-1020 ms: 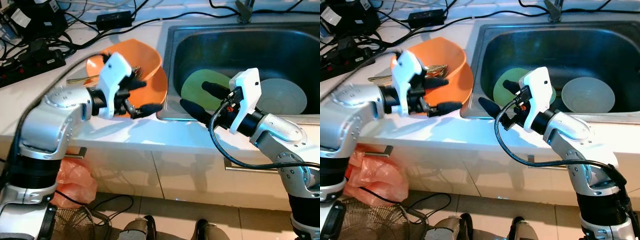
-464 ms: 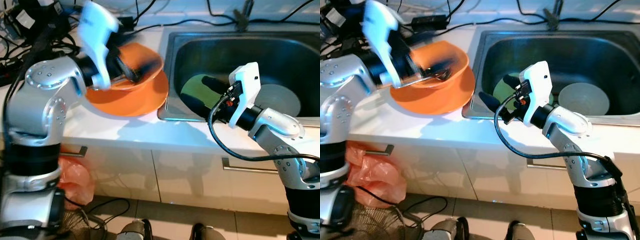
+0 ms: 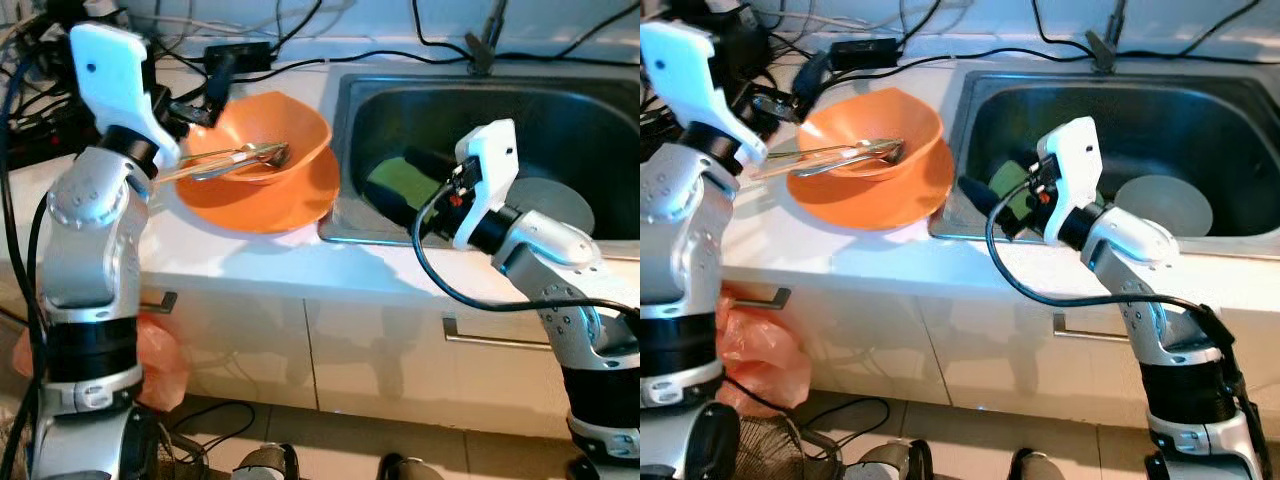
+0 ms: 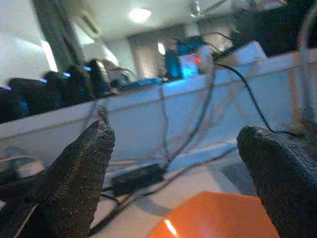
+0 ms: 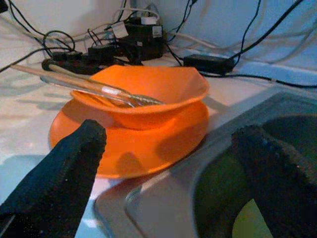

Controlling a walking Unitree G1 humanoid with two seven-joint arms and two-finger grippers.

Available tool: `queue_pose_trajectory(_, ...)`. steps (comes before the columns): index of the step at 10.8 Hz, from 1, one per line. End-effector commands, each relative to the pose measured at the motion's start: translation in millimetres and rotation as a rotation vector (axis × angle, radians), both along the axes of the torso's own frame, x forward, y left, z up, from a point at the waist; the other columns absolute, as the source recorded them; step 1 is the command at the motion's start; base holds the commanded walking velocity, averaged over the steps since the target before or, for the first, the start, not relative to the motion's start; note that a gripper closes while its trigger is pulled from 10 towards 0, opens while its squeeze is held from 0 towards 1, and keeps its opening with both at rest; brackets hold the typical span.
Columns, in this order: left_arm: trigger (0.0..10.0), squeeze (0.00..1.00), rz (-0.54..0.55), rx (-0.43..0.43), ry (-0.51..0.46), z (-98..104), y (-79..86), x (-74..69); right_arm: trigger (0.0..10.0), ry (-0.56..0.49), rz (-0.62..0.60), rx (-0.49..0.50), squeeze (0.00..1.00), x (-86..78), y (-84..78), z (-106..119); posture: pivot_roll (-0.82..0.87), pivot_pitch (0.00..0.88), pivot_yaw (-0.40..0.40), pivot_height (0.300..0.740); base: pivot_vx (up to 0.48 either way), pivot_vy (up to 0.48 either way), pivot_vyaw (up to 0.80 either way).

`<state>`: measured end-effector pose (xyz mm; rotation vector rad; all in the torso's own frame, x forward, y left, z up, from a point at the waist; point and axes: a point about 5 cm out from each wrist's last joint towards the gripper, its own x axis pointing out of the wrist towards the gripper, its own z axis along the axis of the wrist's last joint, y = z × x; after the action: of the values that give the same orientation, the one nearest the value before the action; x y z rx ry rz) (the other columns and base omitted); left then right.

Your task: Kitchen organization

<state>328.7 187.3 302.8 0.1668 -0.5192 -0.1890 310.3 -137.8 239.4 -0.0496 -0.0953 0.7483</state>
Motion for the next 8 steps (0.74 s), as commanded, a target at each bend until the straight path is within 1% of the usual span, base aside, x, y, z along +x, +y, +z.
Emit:
queue_pose_trajectory(1,10.0,0.0,0.059,-0.006,-0.004,-6,4.4,-0.6,10.0,-0.009,-0.019,0.0,0.0,2.3,-1.8,1,0.05,0.094,0.078,0.74,0.0,0.0,0.0)
queue_pose_trajectory(2,10.0,0.0,0.123,0.029,-0.02,-20,2.9,-3.6,10.0,-0.013,-0.039,0.009,0.0,3.6,-2.8,1,0.05,0.098,0.081,0.74,0.0,0.0,0.0)
queue_pose_trajectory(5,10.0,0.0,0.178,0.038,-0.034,-26,5.6,-4.1,10.0,-0.011,-0.056,0.016,0.0,4.2,-3.6,0,0.05,0.106,0.084,0.74,0.0,0.0,0.0)
queue_pose_trajectory(7,10.0,0.0,0.265,0.013,-0.072,-25,14.4,-7.2,10.0,-0.01,-0.064,0.02,0.0,3.8,-4.2,1,0.04,0.116,0.081,0.74,0.0,0.0,0.0)
queue_pose_trajectory(8,10.0,0.0,0.295,0.002,-0.072,-25,18.3,-7.2,10.0,-0.009,-0.07,0.021,0.0,4.0,-5.0,1,0.04,0.122,0.08,0.74,0.0,0.0,0.0)
